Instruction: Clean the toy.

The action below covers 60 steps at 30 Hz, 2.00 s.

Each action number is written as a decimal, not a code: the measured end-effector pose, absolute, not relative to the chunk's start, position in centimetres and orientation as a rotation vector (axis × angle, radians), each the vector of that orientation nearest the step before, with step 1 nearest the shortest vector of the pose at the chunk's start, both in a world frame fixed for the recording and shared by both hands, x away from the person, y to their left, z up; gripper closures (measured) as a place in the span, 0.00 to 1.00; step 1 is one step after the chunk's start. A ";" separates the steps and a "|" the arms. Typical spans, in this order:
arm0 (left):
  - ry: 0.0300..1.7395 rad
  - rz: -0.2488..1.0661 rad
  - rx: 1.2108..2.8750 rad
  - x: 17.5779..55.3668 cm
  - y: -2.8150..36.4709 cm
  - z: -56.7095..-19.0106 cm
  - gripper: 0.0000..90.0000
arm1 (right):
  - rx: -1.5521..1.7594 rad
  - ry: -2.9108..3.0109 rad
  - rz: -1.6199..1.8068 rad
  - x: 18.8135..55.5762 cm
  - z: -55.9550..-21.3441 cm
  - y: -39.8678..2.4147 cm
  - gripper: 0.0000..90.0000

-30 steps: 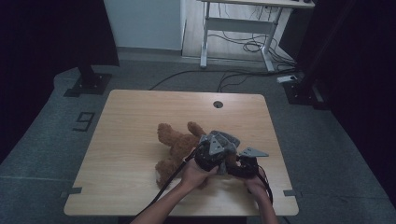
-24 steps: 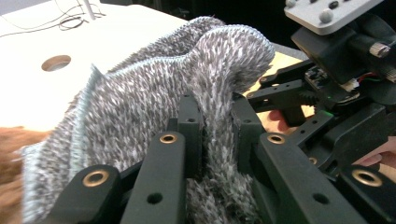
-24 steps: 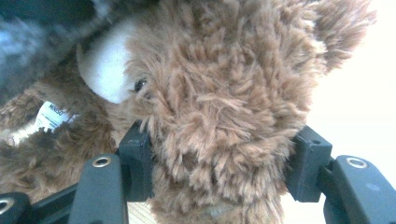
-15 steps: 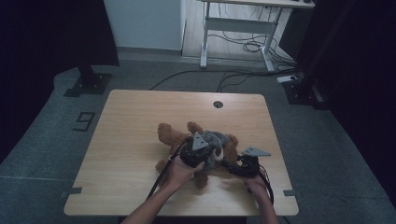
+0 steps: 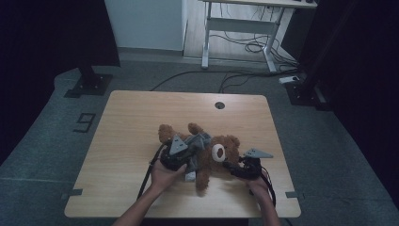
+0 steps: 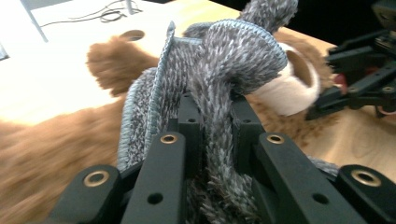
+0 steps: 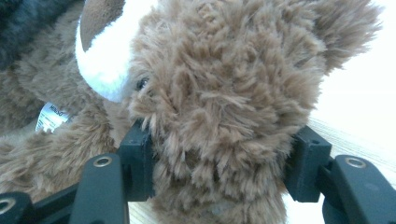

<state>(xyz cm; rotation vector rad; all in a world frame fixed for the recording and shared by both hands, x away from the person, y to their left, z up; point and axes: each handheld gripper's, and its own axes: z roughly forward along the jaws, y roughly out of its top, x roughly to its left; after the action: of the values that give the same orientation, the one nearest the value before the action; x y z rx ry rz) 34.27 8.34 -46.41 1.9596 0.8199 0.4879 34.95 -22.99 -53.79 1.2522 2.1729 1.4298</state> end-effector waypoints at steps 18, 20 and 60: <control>1.029 0.483 1.975 35.7 14.8 -49.2 0.87 | 1.259 2.162 1.440 35.0 -53.8 -22.8 0.48; 1.051 0.491 1.991 36.0 15.0 -49.9 0.87 | 1.260 2.161 1.443 35.0 -53.8 -22.8 0.48; 0.685 0.446 2.088 35.9 -2.9 -45.9 0.86 | 1.267 2.106 1.381 34.7 -53.7 -21.8 0.51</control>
<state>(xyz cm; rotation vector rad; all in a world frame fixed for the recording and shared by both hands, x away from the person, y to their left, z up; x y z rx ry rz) 35.93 -2.90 -45.86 2.0884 0.6851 0.4456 34.70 -21.79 -53.68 1.2673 2.1059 1.3811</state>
